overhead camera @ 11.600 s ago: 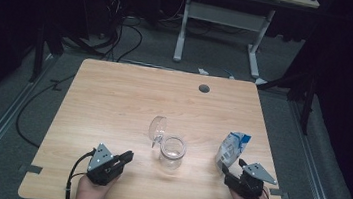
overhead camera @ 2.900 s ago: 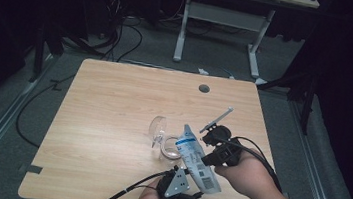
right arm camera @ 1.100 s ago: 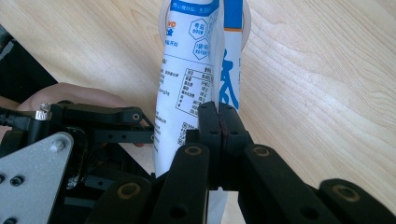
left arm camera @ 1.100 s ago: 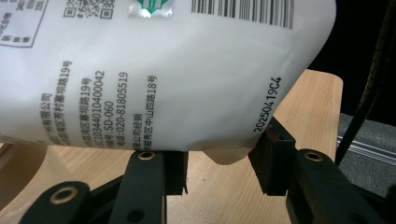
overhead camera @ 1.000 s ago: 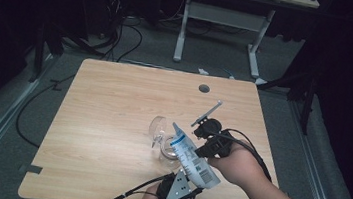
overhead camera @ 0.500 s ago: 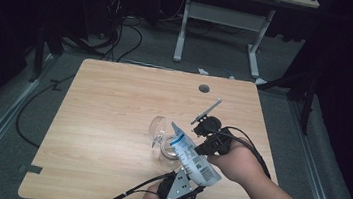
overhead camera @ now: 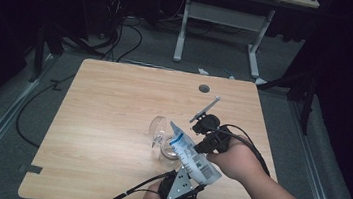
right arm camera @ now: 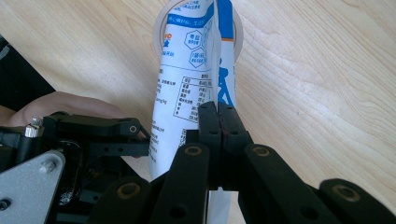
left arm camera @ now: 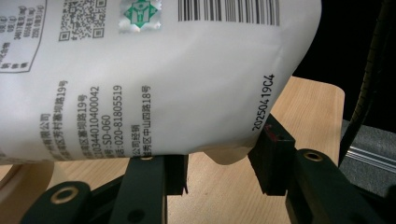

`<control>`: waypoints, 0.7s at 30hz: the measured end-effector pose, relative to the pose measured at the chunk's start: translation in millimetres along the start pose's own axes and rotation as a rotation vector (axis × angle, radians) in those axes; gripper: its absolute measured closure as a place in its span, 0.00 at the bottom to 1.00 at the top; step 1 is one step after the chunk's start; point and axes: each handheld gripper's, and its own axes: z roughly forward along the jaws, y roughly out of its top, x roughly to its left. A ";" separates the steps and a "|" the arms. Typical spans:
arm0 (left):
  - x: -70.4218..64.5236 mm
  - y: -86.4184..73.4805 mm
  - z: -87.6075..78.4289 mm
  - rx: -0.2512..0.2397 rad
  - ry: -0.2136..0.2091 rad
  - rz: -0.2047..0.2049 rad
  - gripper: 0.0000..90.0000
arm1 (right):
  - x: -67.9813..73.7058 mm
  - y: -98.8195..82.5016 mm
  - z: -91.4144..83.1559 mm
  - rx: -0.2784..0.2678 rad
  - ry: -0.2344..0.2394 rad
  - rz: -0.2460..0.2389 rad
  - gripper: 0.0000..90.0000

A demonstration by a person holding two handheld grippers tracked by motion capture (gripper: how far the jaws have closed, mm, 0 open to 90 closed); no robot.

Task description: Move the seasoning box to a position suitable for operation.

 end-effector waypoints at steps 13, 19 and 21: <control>2.1 1.5 1.8 -0.003 -0.006 0.000 0.68 | 2.3 5.0 0.7 -0.001 -0.005 -0.032 1.00; 3.1 3.5 2.8 -0.006 -0.008 0.001 0.68 | 1.9 4.7 -1.4 -0.008 -0.009 -0.027 1.00; 3.0 3.6 3.0 -0.006 -0.008 0.002 0.68 | 2.3 4.7 -1.7 -0.008 -0.009 -0.019 1.00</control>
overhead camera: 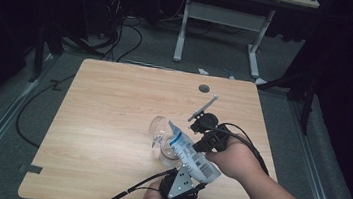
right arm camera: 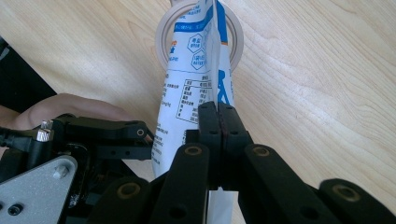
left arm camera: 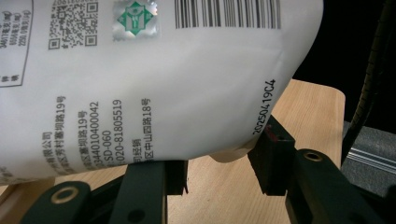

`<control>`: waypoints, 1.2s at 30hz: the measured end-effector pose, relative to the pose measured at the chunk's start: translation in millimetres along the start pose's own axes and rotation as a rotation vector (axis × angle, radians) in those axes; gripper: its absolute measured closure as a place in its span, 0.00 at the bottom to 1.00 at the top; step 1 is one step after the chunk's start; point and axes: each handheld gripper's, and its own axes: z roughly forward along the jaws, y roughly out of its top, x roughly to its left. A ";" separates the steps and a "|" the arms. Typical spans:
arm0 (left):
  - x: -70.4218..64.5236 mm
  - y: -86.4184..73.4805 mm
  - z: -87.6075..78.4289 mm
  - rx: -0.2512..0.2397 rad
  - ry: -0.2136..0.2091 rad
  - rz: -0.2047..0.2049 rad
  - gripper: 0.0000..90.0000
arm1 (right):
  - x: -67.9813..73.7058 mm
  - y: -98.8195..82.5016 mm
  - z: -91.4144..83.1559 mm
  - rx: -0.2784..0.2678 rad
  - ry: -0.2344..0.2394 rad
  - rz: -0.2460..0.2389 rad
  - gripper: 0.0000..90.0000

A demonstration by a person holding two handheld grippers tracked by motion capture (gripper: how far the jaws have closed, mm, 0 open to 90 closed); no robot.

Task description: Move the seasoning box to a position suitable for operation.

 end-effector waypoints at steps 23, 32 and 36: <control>1.5 2.8 1.1 -0.001 -0.001 0.005 0.69 | -2.0 0.2 -1.9 -0.007 -0.005 -0.024 1.00; 2.4 4.3 0.7 -0.005 -0.004 -0.001 0.69 | -1.6 1.3 -3.3 -0.008 -0.009 -0.020 1.00; 2.6 4.7 0.0 -0.005 -0.009 -0.006 0.69 | -1.7 2.3 -2.7 -0.007 -0.011 -0.029 1.00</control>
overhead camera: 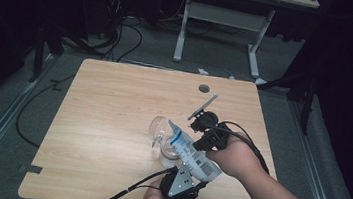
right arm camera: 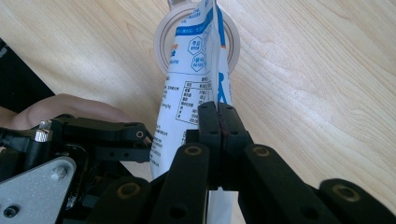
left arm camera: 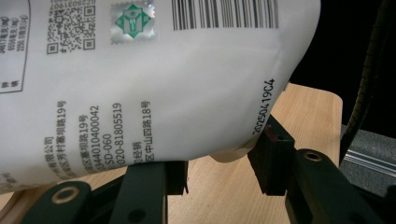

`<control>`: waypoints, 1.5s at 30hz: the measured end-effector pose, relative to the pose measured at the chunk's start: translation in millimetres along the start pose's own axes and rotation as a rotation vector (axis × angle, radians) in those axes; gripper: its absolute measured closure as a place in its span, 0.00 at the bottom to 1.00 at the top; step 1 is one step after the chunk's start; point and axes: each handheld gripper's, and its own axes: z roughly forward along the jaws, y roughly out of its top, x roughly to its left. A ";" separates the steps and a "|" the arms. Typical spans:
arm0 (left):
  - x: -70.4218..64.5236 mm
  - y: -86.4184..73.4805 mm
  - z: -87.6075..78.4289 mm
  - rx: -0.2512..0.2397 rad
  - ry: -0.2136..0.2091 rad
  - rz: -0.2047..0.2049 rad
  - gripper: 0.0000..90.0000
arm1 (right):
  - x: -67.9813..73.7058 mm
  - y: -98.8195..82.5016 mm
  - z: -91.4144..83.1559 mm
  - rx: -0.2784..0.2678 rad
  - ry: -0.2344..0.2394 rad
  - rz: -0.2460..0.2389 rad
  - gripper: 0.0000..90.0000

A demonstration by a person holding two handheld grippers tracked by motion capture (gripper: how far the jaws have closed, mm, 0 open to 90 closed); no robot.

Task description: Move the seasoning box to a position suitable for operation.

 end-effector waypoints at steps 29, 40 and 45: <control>3.7 4.8 -0.3 -0.018 -0.005 -0.007 0.69 | 0.6 4.5 -3.7 -0.013 -0.010 -0.011 1.00; 3.9 4.5 -0.1 -0.018 -0.005 -0.009 0.69 | 0.5 4.9 -3.5 -0.014 -0.011 -0.013 1.00; 4.4 4.8 0.3 -0.021 -0.006 -0.010 0.69 | 0.4 5.0 -4.2 -0.013 -0.010 -0.009 1.00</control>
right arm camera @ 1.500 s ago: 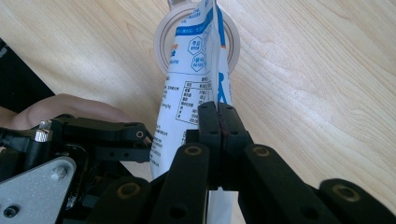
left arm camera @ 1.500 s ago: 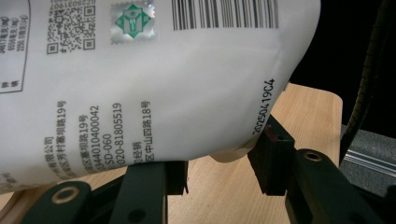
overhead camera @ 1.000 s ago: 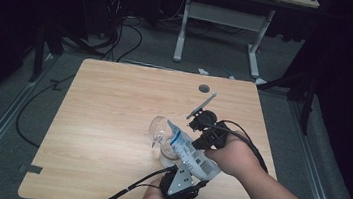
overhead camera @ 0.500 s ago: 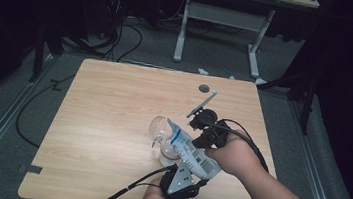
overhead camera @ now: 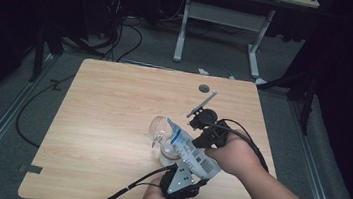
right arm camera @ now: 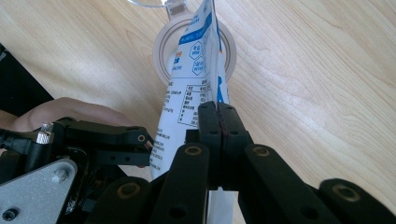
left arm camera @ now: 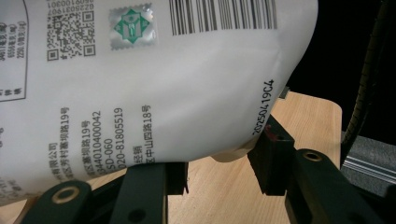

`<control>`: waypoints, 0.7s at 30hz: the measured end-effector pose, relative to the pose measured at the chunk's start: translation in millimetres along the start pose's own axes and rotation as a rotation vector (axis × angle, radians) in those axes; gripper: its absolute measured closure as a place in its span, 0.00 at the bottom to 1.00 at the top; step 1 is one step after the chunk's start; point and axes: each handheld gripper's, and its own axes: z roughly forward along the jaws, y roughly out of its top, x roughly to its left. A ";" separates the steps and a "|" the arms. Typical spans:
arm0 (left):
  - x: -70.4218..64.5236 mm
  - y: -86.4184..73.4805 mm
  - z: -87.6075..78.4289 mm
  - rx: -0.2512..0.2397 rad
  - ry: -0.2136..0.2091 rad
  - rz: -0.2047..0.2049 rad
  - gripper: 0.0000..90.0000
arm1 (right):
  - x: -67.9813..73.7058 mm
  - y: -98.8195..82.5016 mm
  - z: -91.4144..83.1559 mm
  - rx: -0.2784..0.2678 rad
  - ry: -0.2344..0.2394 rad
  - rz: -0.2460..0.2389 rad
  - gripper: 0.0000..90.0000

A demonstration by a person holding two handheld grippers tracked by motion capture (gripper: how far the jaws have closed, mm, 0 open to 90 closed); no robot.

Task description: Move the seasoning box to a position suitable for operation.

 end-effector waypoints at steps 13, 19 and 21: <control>-0.2 -0.1 0.0 0.000 -0.004 -0.001 0.69 | -0.4 -0.2 0.7 0.000 0.001 -0.004 1.00; 0.3 0.3 -0.3 -0.001 -0.004 -0.002 0.69 | 0.3 0.4 0.1 0.000 0.001 -0.002 1.00; 0.5 0.4 -0.3 -0.003 -0.005 -0.004 0.69 | 0.7 0.6 0.1 0.002 0.000 0.004 1.00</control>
